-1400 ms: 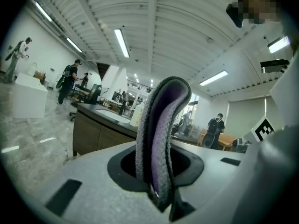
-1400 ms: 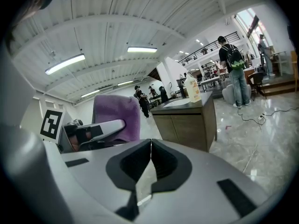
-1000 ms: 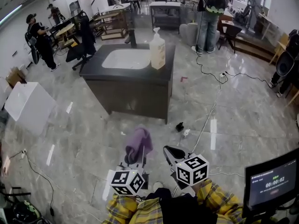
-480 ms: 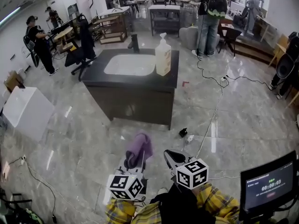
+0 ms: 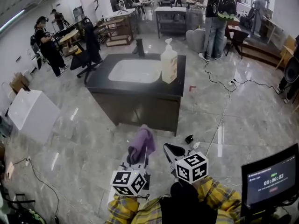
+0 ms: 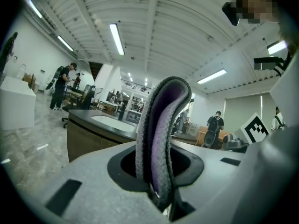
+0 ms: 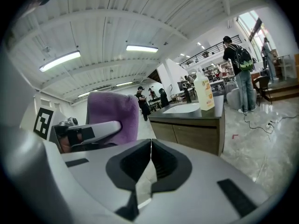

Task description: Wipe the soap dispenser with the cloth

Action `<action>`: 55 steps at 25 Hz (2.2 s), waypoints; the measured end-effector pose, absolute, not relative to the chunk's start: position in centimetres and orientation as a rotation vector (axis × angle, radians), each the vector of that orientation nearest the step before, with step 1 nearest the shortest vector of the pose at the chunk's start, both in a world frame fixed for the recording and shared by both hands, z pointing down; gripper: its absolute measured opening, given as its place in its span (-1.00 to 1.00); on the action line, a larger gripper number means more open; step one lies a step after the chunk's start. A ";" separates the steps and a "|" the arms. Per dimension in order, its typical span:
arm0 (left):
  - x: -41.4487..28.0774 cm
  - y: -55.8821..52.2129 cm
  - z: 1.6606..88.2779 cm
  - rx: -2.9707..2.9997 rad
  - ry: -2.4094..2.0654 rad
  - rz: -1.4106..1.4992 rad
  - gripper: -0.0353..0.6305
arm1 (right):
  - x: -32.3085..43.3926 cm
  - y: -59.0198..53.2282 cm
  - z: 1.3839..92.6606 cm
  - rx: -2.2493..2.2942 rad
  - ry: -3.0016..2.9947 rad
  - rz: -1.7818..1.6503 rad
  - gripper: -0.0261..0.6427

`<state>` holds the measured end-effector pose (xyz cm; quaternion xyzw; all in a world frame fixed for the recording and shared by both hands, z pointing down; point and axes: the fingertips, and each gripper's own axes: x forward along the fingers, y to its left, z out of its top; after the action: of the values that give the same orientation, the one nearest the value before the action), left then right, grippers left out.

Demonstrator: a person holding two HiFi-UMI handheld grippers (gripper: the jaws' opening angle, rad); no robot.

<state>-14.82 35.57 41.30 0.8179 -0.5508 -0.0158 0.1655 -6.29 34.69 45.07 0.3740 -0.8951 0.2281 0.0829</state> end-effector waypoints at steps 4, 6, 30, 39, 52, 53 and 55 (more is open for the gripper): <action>-13.5 32.0 40.8 2.333 -1.557 -0.069 -0.68 | -5.1 31.5 44.8 1.120 -2.674 0.670 -0.90; -12.8 30.5 40.8 2.336 -1.555 -0.073 -0.68 | -4.5 29.8 44.8 1.122 -2.675 0.672 -0.90; -7.0 19.0 42.6 2.288 -1.580 -0.051 -0.68 | 2.0 17.6 47.1 1.147 -2.659 0.760 -0.90; -7.4 12.3 43.2 2.339 -1.470 -0.023 -0.68 | 1.6 12.2 47.6 1.252 -2.594 0.739 -0.90; -10.4 2.1 42.7 2.441 -1.309 -0.004 -0.68 | -1.4 2.7 46.8 1.428 -2.532 0.737 -0.90; -10.6 1.5 42.8 2.444 -1.294 -0.008 -0.68 | -1.6 2.2 46.7 1.439 -2.528 0.733 -0.90; -11.0 0.1 42.8 2.450 -1.261 -0.021 -0.68 | -1.9 1.1 46.6 1.469 -2.519 0.726 -0.90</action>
<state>-11.00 0.13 42.80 0.8726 -0.4492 -0.0077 0.1916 -1.91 1.06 46.64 0.4876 -0.8364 0.2411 0.0681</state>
